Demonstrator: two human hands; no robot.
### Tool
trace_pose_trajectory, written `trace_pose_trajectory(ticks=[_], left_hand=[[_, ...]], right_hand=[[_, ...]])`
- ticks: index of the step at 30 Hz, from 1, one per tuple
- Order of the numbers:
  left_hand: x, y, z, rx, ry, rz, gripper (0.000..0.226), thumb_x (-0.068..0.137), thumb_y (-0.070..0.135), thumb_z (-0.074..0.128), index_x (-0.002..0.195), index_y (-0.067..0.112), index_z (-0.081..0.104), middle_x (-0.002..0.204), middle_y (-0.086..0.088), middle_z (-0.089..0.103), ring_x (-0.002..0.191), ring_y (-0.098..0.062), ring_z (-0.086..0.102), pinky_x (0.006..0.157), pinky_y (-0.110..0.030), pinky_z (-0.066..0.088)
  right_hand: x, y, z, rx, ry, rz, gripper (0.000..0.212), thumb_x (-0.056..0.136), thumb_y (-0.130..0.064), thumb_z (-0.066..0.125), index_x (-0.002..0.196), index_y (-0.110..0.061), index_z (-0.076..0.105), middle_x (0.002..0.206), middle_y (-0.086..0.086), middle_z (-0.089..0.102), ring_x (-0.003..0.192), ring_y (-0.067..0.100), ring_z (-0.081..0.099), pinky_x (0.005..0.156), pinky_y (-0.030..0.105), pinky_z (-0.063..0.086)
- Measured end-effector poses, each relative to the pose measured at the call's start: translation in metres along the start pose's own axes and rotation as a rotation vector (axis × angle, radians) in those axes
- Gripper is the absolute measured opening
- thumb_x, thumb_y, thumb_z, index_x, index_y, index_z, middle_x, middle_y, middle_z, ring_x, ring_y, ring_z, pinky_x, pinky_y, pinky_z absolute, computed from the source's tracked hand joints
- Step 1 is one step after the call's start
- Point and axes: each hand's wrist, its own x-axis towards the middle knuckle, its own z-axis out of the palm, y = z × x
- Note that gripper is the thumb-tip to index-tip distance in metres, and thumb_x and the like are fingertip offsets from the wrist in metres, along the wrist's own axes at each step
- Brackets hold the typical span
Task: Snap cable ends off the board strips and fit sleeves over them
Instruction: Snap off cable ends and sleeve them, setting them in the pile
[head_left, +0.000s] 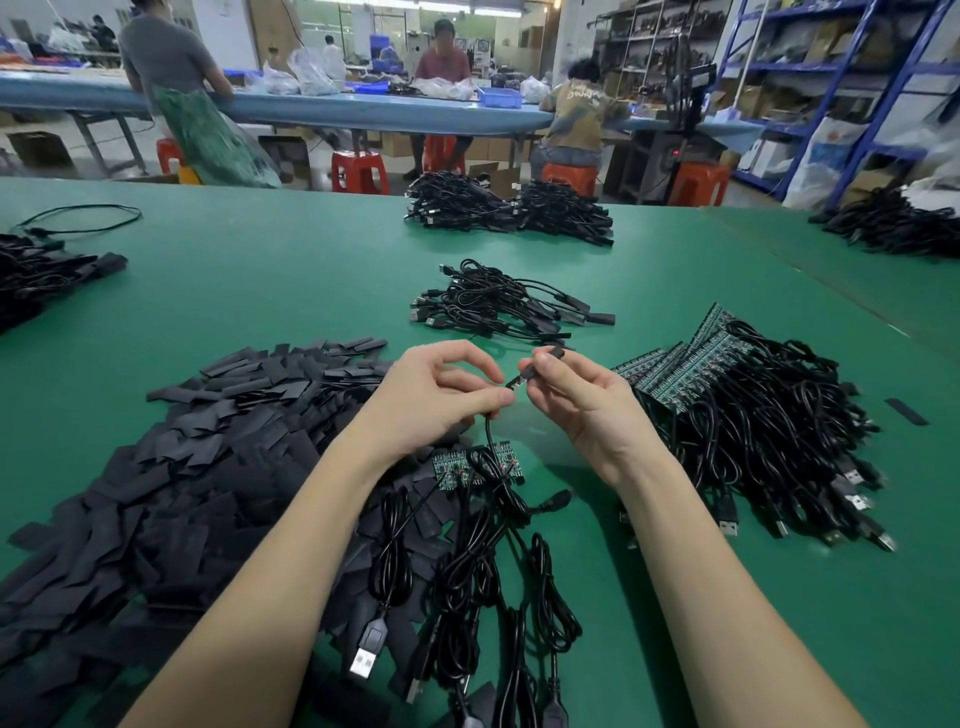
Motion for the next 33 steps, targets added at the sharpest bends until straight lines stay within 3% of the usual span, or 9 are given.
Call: trace_pose_trajectory(ticks=[8,16,25,33], left_hand=[[0.001,-0.005,0.010,-0.013,0.090,0.092,0.012,0.076,0.021,0.087,0.087,0.022,0.082,0.081,-0.004,0.078,0.073,-0.020,0.076,0.076,-0.026,0.058],[0.002,-0.008,0.011,0.065,0.099,0.116,0.008,0.078,0.018,0.086,0.085,0.020,0.082,0.072,0.002,0.076,0.062,-0.004,0.068,0.063,-0.012,0.048],[0.000,-0.006,0.013,-0.027,0.075,0.166,0.011,0.077,0.020,0.087,0.085,0.026,0.082,0.078,0.000,0.078,0.069,-0.009,0.072,0.066,-0.014,0.051],[0.001,-0.003,0.013,-0.034,0.109,0.171,0.021,0.074,0.011,0.088,0.075,0.027,0.074,0.078,-0.004,0.077,0.070,-0.014,0.074,0.068,-0.018,0.054]], right_hand=[[0.004,0.000,-0.001,0.018,0.088,0.036,0.009,0.084,-0.007,0.075,0.090,0.000,0.075,0.088,0.011,0.076,0.071,0.012,0.070,0.073,0.020,0.060],[0.006,0.005,0.000,-0.015,0.059,0.054,0.012,0.080,-0.011,0.078,0.085,-0.001,0.076,0.089,0.012,0.075,0.073,0.012,0.069,0.070,0.019,0.059],[0.002,0.004,0.000,0.013,0.023,0.078,0.008,0.086,-0.010,0.074,0.085,-0.004,0.078,0.091,0.012,0.075,0.079,0.015,0.071,0.071,0.020,0.059],[0.001,0.006,0.000,-0.026,-0.029,0.094,0.018,0.077,-0.016,0.079,0.090,-0.005,0.076,0.092,0.011,0.076,0.077,0.013,0.072,0.070,0.019,0.059]])
